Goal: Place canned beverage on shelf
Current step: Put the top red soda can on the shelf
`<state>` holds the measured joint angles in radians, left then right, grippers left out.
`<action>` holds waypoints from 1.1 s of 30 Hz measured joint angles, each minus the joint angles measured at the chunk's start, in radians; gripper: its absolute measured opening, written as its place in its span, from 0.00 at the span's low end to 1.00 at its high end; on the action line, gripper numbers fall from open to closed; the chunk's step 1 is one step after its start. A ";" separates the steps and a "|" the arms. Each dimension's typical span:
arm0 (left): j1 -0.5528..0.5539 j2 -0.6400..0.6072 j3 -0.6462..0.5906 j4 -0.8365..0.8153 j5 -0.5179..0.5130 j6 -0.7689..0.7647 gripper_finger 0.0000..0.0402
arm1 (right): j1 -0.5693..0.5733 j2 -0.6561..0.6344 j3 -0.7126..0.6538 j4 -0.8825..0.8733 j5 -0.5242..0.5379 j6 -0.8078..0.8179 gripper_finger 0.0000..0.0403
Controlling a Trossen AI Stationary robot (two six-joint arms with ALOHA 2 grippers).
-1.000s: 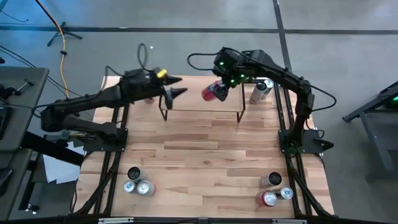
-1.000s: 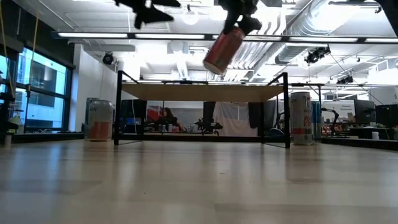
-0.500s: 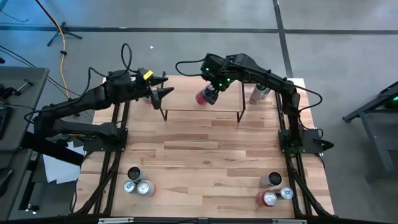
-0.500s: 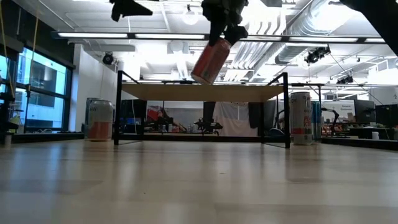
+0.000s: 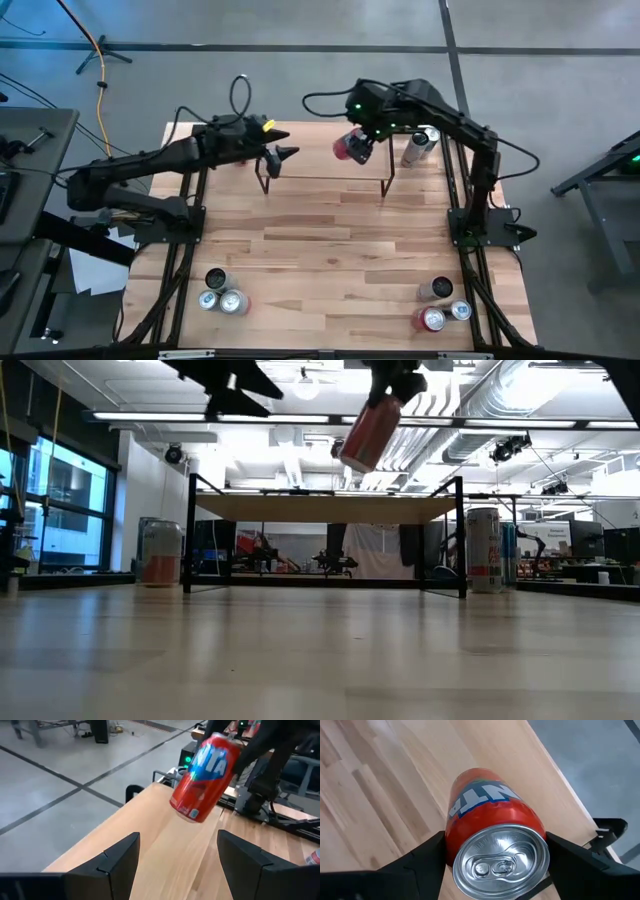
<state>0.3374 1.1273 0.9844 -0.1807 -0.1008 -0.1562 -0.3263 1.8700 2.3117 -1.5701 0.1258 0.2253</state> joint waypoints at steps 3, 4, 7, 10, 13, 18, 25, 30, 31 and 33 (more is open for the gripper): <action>0.000 0.038 0.000 0.024 0.021 -0.002 0.57 | -0.003 -0.058 -0.043 0.001 0.007 0.021 0.69; 0.000 0.046 0.000 0.023 0.022 -0.009 0.57 | -0.003 -0.084 -0.068 0.001 0.011 0.029 0.69; 0.000 0.063 0.000 0.021 0.022 -0.024 0.57 | -0.012 -0.168 -0.193 0.001 0.035 0.044 0.69; 0.000 0.064 0.000 0.023 0.022 -0.025 0.57 | -0.037 -0.246 -0.342 -0.004 0.024 0.074 0.69; 0.000 0.064 0.000 0.024 0.021 -0.024 0.57 | -0.059 -0.304 -0.432 -0.005 0.012 0.095 0.69; 0.002 0.064 0.000 0.052 0.012 -0.024 0.57 | -0.059 -0.296 -0.461 0.002 -0.012 0.103 0.69; 0.002 0.067 0.000 0.086 0.010 -0.024 0.57 | -0.051 -0.224 -0.446 0.006 -0.022 0.063 0.69; -0.014 0.147 0.000 0.210 0.010 -0.031 0.57 | -0.051 -0.201 -0.440 0.023 -0.022 0.032 0.69; -0.019 0.170 0.000 0.238 0.011 -0.033 0.57 | -0.051 -0.201 -0.440 0.027 -0.022 0.032 0.69; -0.030 0.224 0.000 0.313 0.011 -0.032 0.57 | -0.051 -0.199 -0.436 0.034 -0.024 0.033 0.69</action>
<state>0.3069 1.3508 0.9844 0.1322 -0.0895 -0.1886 -0.3771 1.6706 1.8758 -1.5364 0.1013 0.2584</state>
